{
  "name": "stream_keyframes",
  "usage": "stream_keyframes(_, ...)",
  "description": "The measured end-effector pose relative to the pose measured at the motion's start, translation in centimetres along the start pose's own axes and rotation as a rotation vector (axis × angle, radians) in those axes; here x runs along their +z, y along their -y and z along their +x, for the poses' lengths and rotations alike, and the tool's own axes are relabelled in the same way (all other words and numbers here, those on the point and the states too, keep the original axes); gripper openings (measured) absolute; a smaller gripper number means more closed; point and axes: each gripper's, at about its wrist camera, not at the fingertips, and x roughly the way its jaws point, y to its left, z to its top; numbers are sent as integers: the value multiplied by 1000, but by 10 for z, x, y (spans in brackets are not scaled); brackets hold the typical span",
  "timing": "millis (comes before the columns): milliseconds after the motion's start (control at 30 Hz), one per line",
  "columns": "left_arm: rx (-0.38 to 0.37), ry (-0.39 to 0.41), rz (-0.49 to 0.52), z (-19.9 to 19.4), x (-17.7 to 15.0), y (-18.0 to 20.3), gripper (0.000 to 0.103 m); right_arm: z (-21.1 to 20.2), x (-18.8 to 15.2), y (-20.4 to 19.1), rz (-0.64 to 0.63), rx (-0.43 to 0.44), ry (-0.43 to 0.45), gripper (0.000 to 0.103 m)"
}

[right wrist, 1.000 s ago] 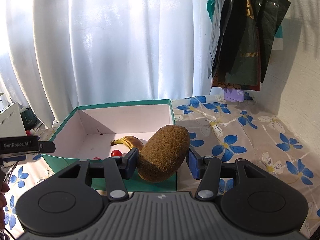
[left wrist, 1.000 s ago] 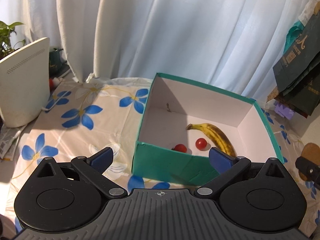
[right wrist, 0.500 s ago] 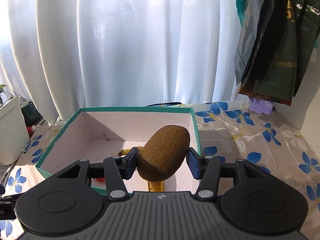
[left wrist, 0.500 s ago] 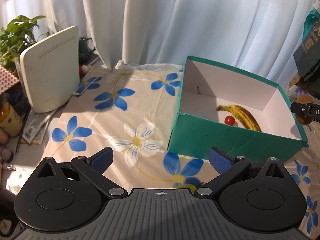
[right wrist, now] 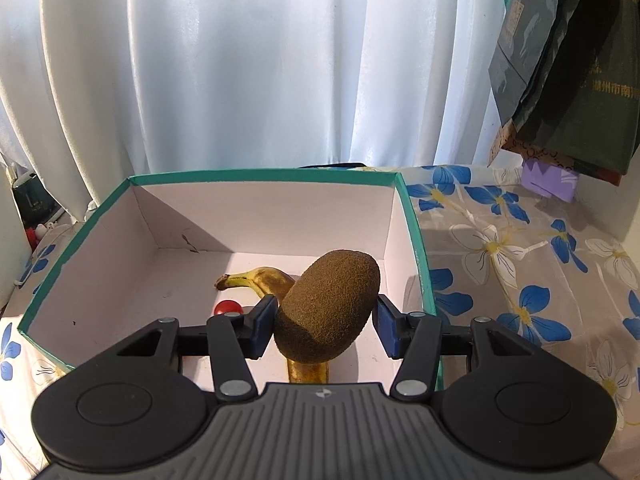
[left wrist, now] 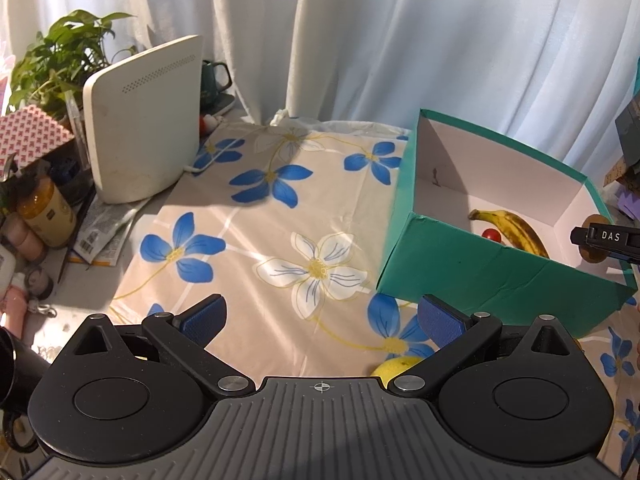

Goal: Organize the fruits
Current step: 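Lower the kiwi into the teal box and open the right gripper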

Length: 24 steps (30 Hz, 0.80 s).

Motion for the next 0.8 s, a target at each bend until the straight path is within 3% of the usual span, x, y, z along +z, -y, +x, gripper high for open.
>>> stream_keyframes(800, 5, -20, 19, 2, -5, 4, 103, 17, -3, -10, -120, -25, -24, 52)
